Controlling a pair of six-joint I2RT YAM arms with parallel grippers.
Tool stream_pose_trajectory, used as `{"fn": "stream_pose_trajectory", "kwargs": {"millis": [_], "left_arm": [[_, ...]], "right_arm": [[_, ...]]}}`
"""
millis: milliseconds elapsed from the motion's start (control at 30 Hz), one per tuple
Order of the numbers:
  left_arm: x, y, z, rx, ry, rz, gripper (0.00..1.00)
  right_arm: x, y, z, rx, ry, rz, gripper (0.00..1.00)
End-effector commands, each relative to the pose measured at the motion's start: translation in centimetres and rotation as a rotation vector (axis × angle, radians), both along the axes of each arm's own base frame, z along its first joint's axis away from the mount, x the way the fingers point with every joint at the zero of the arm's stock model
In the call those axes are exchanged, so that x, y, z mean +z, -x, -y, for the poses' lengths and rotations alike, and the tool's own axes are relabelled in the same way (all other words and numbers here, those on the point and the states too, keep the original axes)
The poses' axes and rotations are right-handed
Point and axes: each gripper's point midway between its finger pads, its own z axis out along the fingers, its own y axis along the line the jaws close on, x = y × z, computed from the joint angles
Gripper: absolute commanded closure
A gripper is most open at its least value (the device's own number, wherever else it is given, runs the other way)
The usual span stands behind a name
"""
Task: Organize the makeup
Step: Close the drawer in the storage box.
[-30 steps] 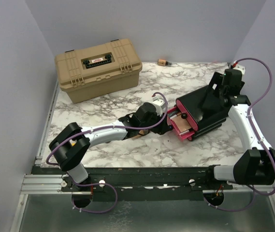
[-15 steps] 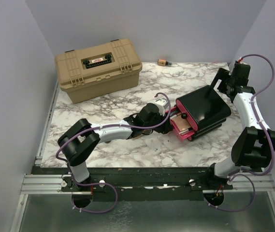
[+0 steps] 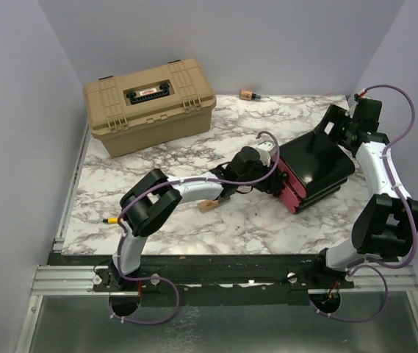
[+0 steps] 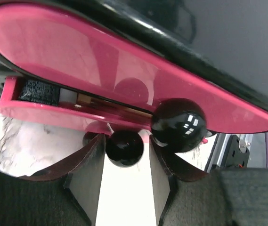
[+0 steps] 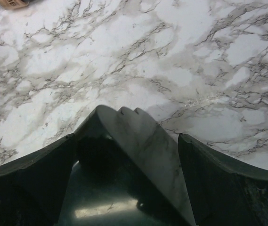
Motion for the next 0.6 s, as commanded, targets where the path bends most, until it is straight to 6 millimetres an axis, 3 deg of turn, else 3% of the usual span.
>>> {"fn": "stream_pose_trajectory", "kwargs": {"millis": [0,167,400,500,567], "left_arm": [[2.7,-1.1,4.2,-0.057,0.153,0.036,0.57],[2.9,-1.8,6.5,-0.082,0.217,0.004,0.57],[2.6,-1.0,8.9,-0.163,0.260,-0.044,0.56],[2.6,-1.2,8.6,-0.134,0.265,-0.045,0.55],[2.8,-1.5,7.7,-0.115,0.258,-0.024,0.53]], "right_arm": [[0.0,1.3,-1.6,0.015,-0.088,-0.007,0.06],[1.3,0.3,-1.2,-0.042,-0.113,0.023,0.06],[6.1,-1.2,0.5,-0.045,-0.009,0.081,0.06],[7.9,-1.7,-0.2,0.014,-0.009,0.092,0.06],[9.1,-2.0,-1.6,0.101,-0.039,0.116,0.07]]}}
